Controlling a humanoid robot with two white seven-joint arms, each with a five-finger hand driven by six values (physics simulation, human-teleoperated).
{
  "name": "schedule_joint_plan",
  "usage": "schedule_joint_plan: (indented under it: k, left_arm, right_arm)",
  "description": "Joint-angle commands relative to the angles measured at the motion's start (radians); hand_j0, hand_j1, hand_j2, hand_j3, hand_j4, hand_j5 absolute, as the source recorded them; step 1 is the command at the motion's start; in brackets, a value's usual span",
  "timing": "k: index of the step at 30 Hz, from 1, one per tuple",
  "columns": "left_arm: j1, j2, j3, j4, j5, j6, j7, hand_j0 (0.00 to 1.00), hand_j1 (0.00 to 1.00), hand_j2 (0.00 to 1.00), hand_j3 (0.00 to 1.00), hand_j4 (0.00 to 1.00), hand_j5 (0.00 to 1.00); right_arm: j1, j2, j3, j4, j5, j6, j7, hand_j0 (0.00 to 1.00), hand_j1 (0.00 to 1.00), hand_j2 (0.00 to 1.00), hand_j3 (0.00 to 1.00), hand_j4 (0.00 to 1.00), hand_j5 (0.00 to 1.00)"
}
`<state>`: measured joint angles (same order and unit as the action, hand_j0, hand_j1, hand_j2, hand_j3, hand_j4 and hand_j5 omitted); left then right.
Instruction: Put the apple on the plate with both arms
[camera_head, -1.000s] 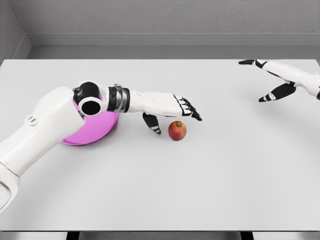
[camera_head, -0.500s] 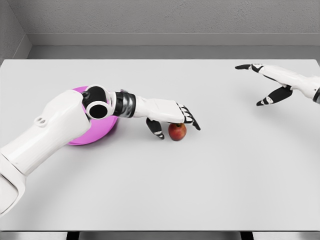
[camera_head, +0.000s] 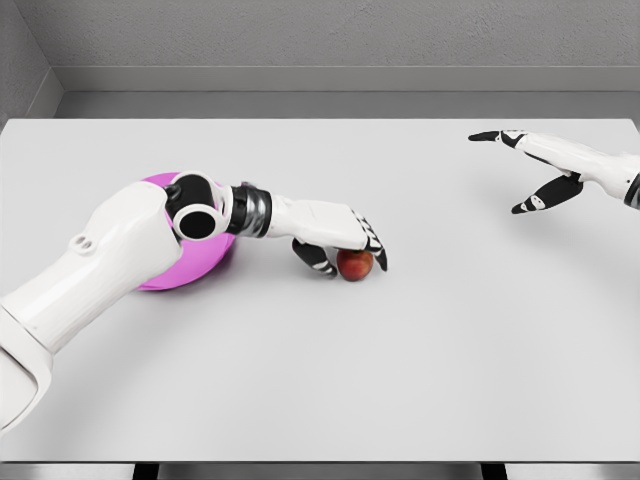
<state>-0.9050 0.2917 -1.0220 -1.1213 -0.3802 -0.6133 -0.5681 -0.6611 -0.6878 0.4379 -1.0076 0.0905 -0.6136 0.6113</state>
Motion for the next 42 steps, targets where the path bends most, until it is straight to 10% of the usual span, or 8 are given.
schedule_joint_plan:
  k: [1, 13, 22, 31, 35, 38, 42]
  left_arm:
    - [0.0, 0.0, 0.0, 0.0, -0.003, 0.002, -0.001, 0.66, 0.66, 0.66, 0.66, 0.66, 0.66]
    - [-0.02, 0.018, 0.005, -0.005, 0.057, 0.002, 0.002, 0.45, 0.45, 0.45, 0.45, 0.45, 0.45]
    - [-0.077, 0.379, 0.04, -0.117, 0.305, 0.002, 0.004, 0.42, 0.42, 0.42, 0.42, 0.42, 0.42]
    - [-0.06, 0.526, 0.076, -0.101, 0.304, 0.002, 0.002, 0.43, 0.43, 0.43, 0.43, 0.43, 0.43]
    - [-0.041, 0.518, 0.077, -0.042, 0.339, 0.002, 0.013, 0.95, 0.95, 0.95, 0.95, 0.95, 0.95]
    - [-0.038, 0.527, 0.126, 0.007, 0.34, 0.002, 0.013, 1.0, 1.0, 1.0, 1.0, 1.0, 1.0]
    - [-0.038, 0.518, 0.223, 0.3, 0.339, 0.002, 0.013, 1.0, 1.0, 1.0, 1.0, 1.0, 1.0]
  right_arm:
    - [0.0, -0.001, -0.001, -0.002, -0.008, 0.003, 0.0, 1.0, 1.0, 1.0, 1.0, 1.0, 1.0]
    - [0.0, -0.001, -0.001, 0.0, -0.008, 0.003, 0.0, 1.0, 1.0, 1.0, 1.0, 1.0, 1.0]
    - [0.0, 0.001, -0.001, 0.001, -0.008, 0.003, 0.0, 1.0, 1.0, 1.0, 1.0, 1.0, 1.0]
    - [-0.002, -0.001, -0.001, 0.0, -0.008, 0.003, 0.0, 1.0, 1.0, 1.0, 1.0, 1.0, 1.0]
    - [-0.003, -0.002, -0.001, 0.0, -0.008, 0.003, 0.0, 1.0, 1.0, 1.0, 1.0, 1.0, 1.0]
    - [-0.003, -0.002, -0.001, 0.0, -0.008, 0.003, 0.0, 1.0, 1.0, 1.0, 1.0, 1.0, 1.0]
    - [-0.002, -0.002, -0.001, 0.0, -0.008, 0.003, 0.0, 1.0, 1.0, 1.0, 1.0, 1.0, 1.0]
